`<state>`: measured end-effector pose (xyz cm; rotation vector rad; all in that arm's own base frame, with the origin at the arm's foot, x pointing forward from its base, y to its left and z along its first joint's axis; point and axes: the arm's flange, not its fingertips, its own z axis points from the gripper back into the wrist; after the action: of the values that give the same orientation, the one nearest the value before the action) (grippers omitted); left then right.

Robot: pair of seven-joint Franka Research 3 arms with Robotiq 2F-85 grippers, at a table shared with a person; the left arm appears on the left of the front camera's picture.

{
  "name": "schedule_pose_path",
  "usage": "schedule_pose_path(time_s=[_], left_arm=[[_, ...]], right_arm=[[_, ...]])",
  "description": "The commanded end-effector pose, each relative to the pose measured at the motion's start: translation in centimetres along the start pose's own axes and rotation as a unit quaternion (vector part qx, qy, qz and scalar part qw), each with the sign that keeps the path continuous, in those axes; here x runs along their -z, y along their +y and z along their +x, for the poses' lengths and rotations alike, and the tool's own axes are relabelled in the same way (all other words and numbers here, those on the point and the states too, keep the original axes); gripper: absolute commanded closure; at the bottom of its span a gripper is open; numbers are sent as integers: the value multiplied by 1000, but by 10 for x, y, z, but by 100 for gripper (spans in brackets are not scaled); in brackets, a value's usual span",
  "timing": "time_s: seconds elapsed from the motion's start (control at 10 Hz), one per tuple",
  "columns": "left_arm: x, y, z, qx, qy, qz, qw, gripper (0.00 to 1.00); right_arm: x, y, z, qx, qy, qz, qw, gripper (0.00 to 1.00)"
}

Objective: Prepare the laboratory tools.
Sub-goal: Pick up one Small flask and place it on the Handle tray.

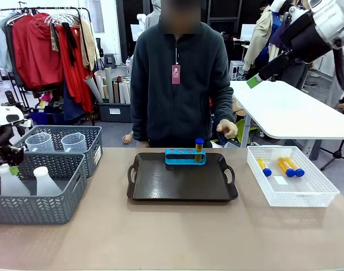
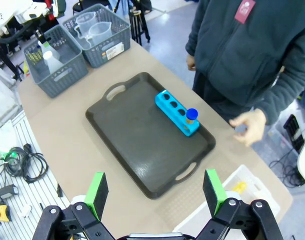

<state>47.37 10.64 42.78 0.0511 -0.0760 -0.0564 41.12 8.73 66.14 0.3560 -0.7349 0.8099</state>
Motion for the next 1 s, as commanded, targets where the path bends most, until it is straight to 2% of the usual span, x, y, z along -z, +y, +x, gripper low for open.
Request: schedule_pose_path(time_s=[0.0,0.5,0.9], left_arm=[[-33,-7,-6,-7,-10,-10,1000,100],[-175,-73,-20,40,-51,16,998,100],[-275,-148,-26,148,-109,55,982,100]], right_arm=[[1,0,-1,0,-8,9,1000,0],[1,0,-1,0,-8,9,1000,0],[1,0,-1,0,-8,9,1000,0]])
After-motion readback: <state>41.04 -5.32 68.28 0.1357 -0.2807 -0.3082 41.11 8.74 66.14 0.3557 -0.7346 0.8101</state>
